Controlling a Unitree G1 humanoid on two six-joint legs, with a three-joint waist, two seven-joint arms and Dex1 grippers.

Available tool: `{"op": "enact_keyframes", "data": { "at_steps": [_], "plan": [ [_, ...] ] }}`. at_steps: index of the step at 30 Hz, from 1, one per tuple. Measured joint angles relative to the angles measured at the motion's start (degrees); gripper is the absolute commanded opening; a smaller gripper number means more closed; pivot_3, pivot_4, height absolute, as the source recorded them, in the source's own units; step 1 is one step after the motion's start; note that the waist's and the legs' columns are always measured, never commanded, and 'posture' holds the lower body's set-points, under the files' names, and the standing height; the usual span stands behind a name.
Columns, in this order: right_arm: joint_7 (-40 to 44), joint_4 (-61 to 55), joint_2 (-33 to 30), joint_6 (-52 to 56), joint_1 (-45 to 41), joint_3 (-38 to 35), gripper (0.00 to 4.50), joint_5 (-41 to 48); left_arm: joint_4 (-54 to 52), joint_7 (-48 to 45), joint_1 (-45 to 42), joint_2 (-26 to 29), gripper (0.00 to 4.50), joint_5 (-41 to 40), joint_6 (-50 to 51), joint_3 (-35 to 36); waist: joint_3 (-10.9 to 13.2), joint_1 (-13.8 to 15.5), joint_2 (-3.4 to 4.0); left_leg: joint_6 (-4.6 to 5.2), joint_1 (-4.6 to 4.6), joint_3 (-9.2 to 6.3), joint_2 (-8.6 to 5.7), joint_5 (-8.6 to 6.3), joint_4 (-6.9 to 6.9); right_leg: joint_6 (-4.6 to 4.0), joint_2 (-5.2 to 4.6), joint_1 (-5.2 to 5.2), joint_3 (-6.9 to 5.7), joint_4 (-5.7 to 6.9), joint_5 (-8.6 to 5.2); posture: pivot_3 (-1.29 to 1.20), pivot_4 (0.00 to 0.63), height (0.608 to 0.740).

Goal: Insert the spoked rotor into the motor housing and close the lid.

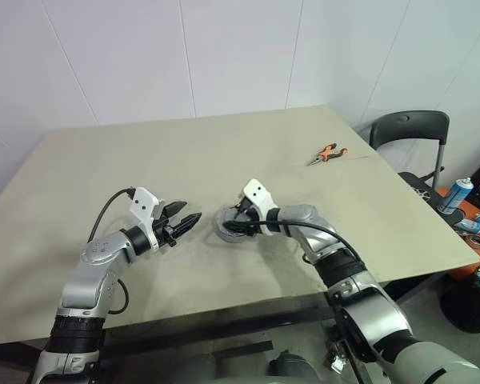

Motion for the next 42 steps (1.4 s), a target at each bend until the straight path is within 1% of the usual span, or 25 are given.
{"op": "enact_keyframes", "data": {
  "at_steps": [6,11,19,26,29,33,37,42],
  "plan": [
    [2.2,-1.5,-0.6,1.3,0.2,-0.3,3.22,0.8,0.0,0.1,0.0,-0.3,2.75,0.0,0.0,-0.1,0.0,0.0,-0.01,-0.10,-0.17,0.07,-0.03,-0.06,-0.04,0.01,-0.21,-0.16,0.02,-0.29,0.01,0.00,0.000,0.740],
    [2.7,-2.6,-0.7,1.3,0.6,-0.2,3.22,0.8,0.0,0.2,0.0,-0.3,2.75,0.1,-0.1,-0.4,0.0,-0.1,-0.06,-0.13,-0.62,0.12,-0.04,-0.08,-0.04,0.15,-0.40,-0.73,0.01,-0.20,0.11,0.00,0.000,0.740],
    [-0.2,-2.6,-0.6,-2.1,1.2,2.0,3.22,-1.3,0.0,0.6,0.0,-0.6,2.75,0.1,-0.7,-0.4,0.0,-0.1,-0.05,-0.13,-0.50,0.12,-0.04,-0.08,-0.01,0.23,-0.42,-0.67,0.01,-0.16,0.17,0.00,0.000,0.740],
    [-1.3,-1.7,-0.6,-3.3,0.8,3.1,3.22,-2.5,0.9,0.8,-0.4,-1.5,2.75,0.5,-0.9,-1.4,0.0,0.1,-0.04,-0.13,-0.17,0.11,-0.03,-0.08,-0.01,0.34,-0.43,-0.42,-0.04,-0.13,0.23,0.00,0.000,0.740],
    [-0.9,-1.6,-0.7,-3.3,0.6,3.1,3.22,-2.5,3.3,0.0,-2.0,-2.3,2.75,1.4,-0.9,-3.4,0.0,0.1,-0.04,-0.13,-0.16,0.10,-0.03,-0.08,0.00,0.34,-0.44,-0.40,-0.05,-0.13,0.23,0.00,0.000,0.740],
    [2.0,-2.0,-1.8,-2.3,0.4,2.9,3.22,-1.9,8.0,-0.5,-6.7,-4.2,2.75,2.7,-2.0,-5.5,0.0,0.3,-0.05,-0.13,-0.21,0.12,-0.04,-0.07,0.05,0.36,-0.45,-0.42,-0.05,-0.15,0.24,0.00,0.000,0.740],
    [5.2,-3.7,-4.1,-0.9,1.0,2.4,3.22,-0.7,12.2,-0.9,-10.7,-5.1,2.75,3.9,-3.5,-5.6,-0.1,1.1,-0.06,-0.17,-0.56,0.10,-0.14,-0.13,0.05,0.49,-0.52,-0.68,-0.05,-0.24,0.32,0.00,0.000,0.740],
    [5.7,-5.8,-5.1,-0.6,2.1,2.2,3.22,-0.7,13.7,-1.2,-11.8,-7.3,2.75,5.0,-4.6,-6.4,-0.2,1.5,-0.22,-0.15,-0.68,0.07,-0.19,-0.25,0.07,0.40,-0.58,-0.71,-0.04,-0.34,0.29,0.00,0.000,0.740]
  ]
}}
